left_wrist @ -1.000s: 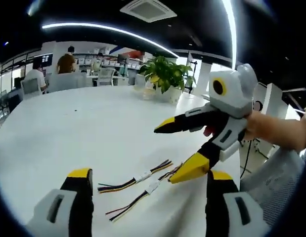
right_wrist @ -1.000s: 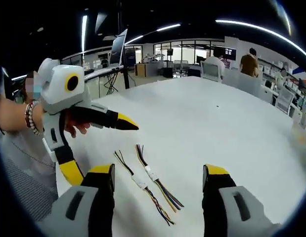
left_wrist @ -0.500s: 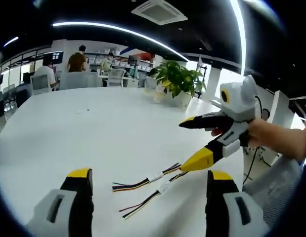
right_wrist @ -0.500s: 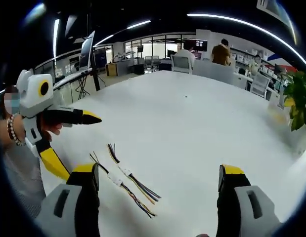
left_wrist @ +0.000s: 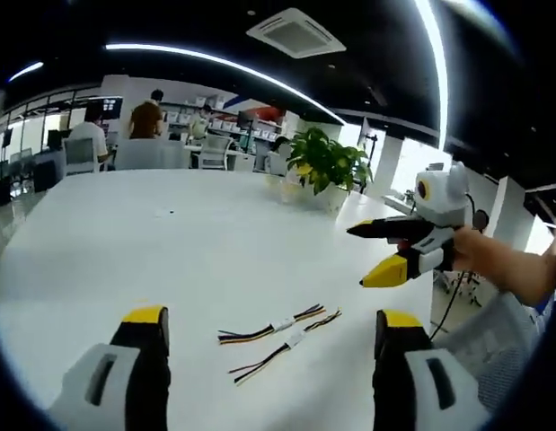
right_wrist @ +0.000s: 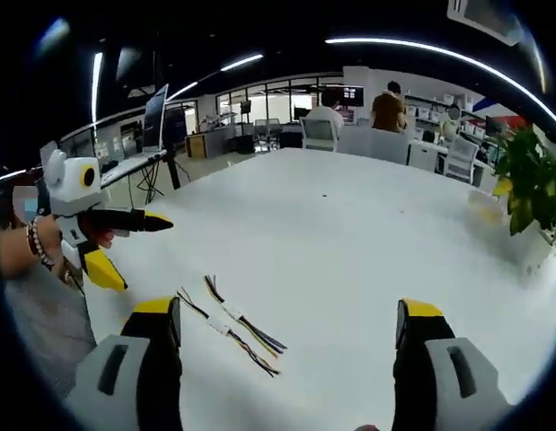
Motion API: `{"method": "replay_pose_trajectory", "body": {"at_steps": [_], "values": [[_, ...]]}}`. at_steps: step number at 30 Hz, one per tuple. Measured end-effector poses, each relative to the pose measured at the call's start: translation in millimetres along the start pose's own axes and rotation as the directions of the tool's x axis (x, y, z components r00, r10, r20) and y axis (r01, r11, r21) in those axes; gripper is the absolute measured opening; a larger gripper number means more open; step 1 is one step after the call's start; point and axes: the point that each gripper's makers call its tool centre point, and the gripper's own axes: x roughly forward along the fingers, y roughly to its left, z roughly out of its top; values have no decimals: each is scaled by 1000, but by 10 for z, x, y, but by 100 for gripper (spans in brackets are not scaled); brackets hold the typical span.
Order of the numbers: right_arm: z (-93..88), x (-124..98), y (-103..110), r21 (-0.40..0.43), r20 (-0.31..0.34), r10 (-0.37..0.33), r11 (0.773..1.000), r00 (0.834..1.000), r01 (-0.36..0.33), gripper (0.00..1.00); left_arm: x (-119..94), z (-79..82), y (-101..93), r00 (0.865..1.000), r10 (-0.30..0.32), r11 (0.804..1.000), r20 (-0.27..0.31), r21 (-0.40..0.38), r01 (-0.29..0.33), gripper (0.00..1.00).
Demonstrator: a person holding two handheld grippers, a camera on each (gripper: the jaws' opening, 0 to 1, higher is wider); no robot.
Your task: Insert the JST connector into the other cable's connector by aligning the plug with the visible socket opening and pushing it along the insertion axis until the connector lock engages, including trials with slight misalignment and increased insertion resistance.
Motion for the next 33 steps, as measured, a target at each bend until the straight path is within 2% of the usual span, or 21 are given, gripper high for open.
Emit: {"method": "replay_pose_trajectory", "body": {"at_steps": [3,8,11,15,18,20,24,30,33], "values": [[-55,-102,-30,-8,0,-19,1000,1000,19,98,-91,46,-31,1000,0,1000,23,12,0,95],[-154,-281,-55,14,15,-25,1000,1000,25,96,-262,31,-38,1000,14,999,8,45,-14,97],[-260,-404,-84,42,13,-38,998,999,38,96,-430,69,-1,999,38,998,27,44,-39,97],[-339,-565,-79,62,19,-61,996,998,59,95,-620,18,-33,999,31,999,19,43,-32,95],[-344,-723,-34,72,43,-81,994,996,78,91,-788,17,-70,999,36,997,40,68,-39,93],[-331,-796,-15,69,59,-95,993,994,91,90,-898,-10,-106,998,35,997,44,60,-38,97],[-349,-946,-2,85,57,-136,988,989,131,95,-1099,-143,-47,997,79,993,-2,86,-78,98],[-401,-1100,168,96,67,-131,988,989,125,92,-1314,-134,-147,996,88,987,-11,136,-86,98],[-439,-1153,275,94,68,-131,988,989,124,92,-1458,-185,-130,992,127,983,-7,132,-125,98]]}}
